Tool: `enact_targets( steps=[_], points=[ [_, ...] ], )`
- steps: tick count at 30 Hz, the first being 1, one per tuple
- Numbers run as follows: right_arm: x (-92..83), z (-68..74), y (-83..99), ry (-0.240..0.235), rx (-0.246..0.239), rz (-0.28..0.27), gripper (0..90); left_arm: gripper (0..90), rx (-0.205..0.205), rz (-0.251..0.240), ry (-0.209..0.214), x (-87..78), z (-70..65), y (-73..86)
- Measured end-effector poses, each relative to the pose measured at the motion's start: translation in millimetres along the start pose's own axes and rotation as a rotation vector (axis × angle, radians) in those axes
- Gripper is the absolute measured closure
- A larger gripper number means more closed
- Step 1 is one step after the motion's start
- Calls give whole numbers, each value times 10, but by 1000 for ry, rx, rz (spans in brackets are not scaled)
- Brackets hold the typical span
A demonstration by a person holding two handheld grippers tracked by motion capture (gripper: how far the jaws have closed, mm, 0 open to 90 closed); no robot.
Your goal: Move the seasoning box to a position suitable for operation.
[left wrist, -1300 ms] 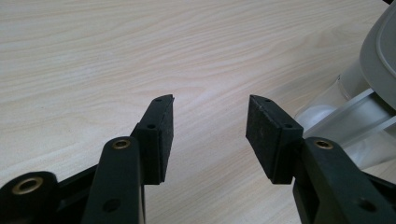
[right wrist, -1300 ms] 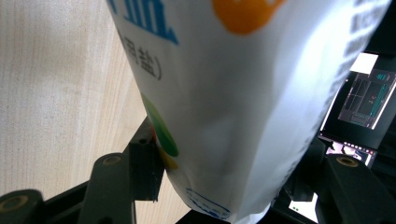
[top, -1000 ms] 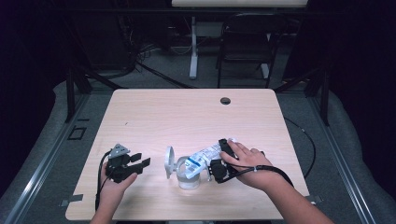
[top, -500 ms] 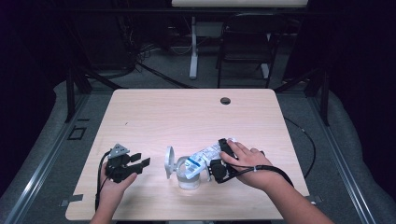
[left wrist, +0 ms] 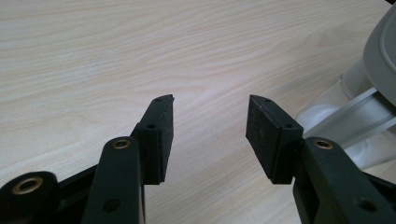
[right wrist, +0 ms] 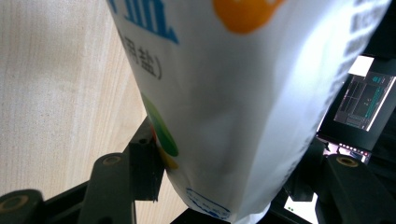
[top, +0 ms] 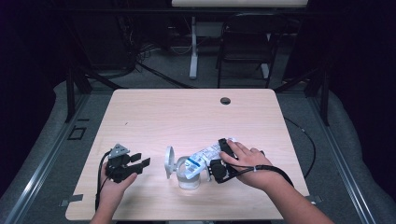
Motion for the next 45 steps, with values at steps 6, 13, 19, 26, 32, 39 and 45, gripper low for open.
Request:
enact_targets(
  steps=[6, 13, 19, 26, 32, 39, 45],
  points=[
    [0, -3, -3, 3, -5, -2, 423, 520, -4, 0, 1, 4, 1, 3],
    [2, -5, -6, 3, -6, -3, 423, 520, -2, 3, 1, 9, -1, 4],
    [-2, -11, -6, 10, -13, 2, 423, 520, -3, 2, 1, 6, 2, 5],
    [-16, -30, -6, 26, -31, 14, 424, 520, -7, -2, 2, 5, 2, 3],
    [-19, -33, -2, 27, -34, 23, 424, 520, -11, -5, -4, 4, 5, 3],
    [-10, -26, -10, 26, -26, 10, 425, 520, -13, -6, -2, 9, 6, 4],
    [-7, -24, -12, 25, -26, 5, 425, 520, -13, -7, 0, 10, 6, 4]
  ],
)
Point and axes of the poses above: each handheld gripper's, and its own axes: x roughly forward along the jaws, y roughly out of its underside, z roughly to its left, the point moved 6 cm from there along x, roughly forward along the jaws, and after that the axes turned 14 degrees about z, right-handed, at the moved point
